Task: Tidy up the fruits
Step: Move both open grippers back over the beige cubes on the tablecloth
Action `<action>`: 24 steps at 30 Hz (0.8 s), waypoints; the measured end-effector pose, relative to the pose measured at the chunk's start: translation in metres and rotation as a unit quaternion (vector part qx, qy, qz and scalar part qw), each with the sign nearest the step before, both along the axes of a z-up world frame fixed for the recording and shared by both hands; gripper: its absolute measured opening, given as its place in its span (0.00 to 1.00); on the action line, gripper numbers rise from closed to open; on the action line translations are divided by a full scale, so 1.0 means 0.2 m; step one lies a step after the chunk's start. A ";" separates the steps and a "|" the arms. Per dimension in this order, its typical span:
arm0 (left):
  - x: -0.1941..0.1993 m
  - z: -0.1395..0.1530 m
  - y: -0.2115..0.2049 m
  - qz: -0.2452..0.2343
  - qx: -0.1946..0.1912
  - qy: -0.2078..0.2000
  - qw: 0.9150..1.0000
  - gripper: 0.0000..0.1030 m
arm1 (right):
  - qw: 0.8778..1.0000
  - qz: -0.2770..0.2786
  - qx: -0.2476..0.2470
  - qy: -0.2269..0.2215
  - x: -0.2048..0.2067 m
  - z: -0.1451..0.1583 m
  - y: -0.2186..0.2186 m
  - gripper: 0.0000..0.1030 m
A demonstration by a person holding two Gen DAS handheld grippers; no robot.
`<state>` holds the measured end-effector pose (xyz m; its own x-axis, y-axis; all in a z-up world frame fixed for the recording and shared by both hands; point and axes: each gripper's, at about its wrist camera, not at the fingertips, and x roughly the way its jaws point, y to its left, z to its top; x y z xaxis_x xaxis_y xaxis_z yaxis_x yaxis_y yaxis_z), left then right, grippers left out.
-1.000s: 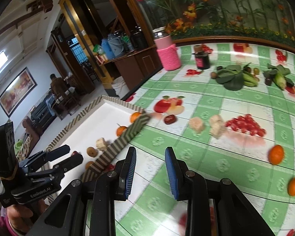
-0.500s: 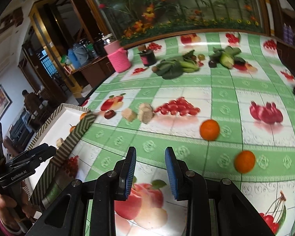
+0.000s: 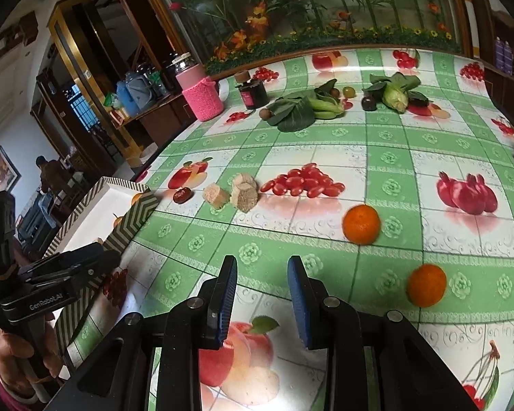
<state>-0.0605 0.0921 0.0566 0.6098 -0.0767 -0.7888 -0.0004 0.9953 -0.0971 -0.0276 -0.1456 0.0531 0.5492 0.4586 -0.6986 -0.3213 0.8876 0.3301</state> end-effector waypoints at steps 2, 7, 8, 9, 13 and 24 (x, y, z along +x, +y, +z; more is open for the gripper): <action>0.04 0.00 0.00 0.001 -0.001 0.005 1.000 0.59 | 1.000 0.008 -0.003 -0.001 0.02 0.01 0.03 0.29; 0.15 -0.01 0.01 0.005 -0.006 0.019 1.000 0.59 | 0.999 0.040 -0.018 -0.006 0.09 0.00 0.14 0.29; 0.16 -0.02 0.01 0.004 -0.004 0.021 1.000 0.59 | 0.999 0.044 -0.022 -0.006 0.11 0.00 0.16 0.29; 0.18 -0.02 0.00 0.003 -0.003 0.022 1.000 0.59 | 0.998 0.049 -0.029 -0.003 0.13 -0.01 0.18 0.29; 0.23 -0.04 0.00 0.003 0.002 0.029 1.000 0.59 | 0.997 0.064 -0.038 0.001 0.21 -0.04 0.22 0.29; 0.38 -0.07 -0.02 0.008 0.013 0.042 0.999 0.59 | 0.992 0.110 -0.054 0.003 0.44 -0.12 0.32 0.34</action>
